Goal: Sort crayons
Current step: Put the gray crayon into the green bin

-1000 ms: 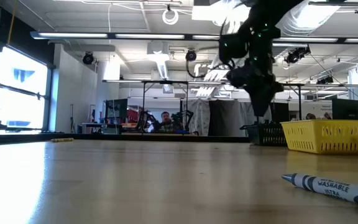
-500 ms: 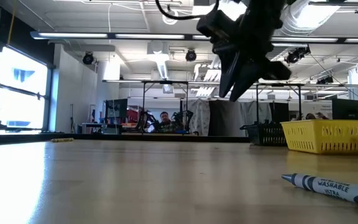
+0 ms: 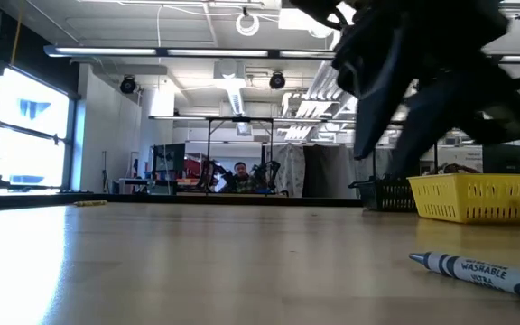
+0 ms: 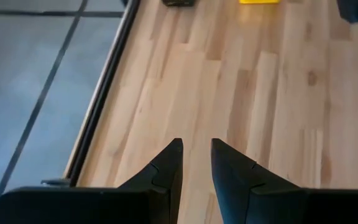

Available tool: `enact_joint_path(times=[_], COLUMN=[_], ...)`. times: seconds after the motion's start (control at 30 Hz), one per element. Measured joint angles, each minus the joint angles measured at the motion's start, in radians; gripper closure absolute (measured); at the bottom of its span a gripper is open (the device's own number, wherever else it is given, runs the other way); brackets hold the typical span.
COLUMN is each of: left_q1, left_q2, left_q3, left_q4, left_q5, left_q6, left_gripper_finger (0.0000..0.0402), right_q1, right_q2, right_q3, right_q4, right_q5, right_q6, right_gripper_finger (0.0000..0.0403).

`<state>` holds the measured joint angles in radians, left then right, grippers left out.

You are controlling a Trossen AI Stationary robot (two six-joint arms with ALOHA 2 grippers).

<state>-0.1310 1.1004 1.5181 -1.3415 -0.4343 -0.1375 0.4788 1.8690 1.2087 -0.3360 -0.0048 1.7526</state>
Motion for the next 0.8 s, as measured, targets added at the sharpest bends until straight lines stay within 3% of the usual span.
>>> enact_joint_path(times=[0.17,0.53,0.8], left_q1=[0.000,0.000,0.000], left_q2=[-0.005,-0.030,-0.062], left_q3=[0.000,0.000,0.000], left_q4=[0.002,-0.001,-0.001], left_q5=[0.014,0.086,0.114], left_q6=[0.076,0.090,0.061], left_gripper_finger=[0.0332,0.0332,0.0332], right_q1=[0.050,0.052,0.051], right_q2=[0.015,0.093,0.138], right_q3=[0.000,0.000,0.002], right_q4=[-0.033,0.012,0.066], right_q5=[-0.071,-0.242,-0.266], right_q6=[0.065,-0.001,-0.007], right_gripper_finger=[0.0325,0.0325,0.0325])
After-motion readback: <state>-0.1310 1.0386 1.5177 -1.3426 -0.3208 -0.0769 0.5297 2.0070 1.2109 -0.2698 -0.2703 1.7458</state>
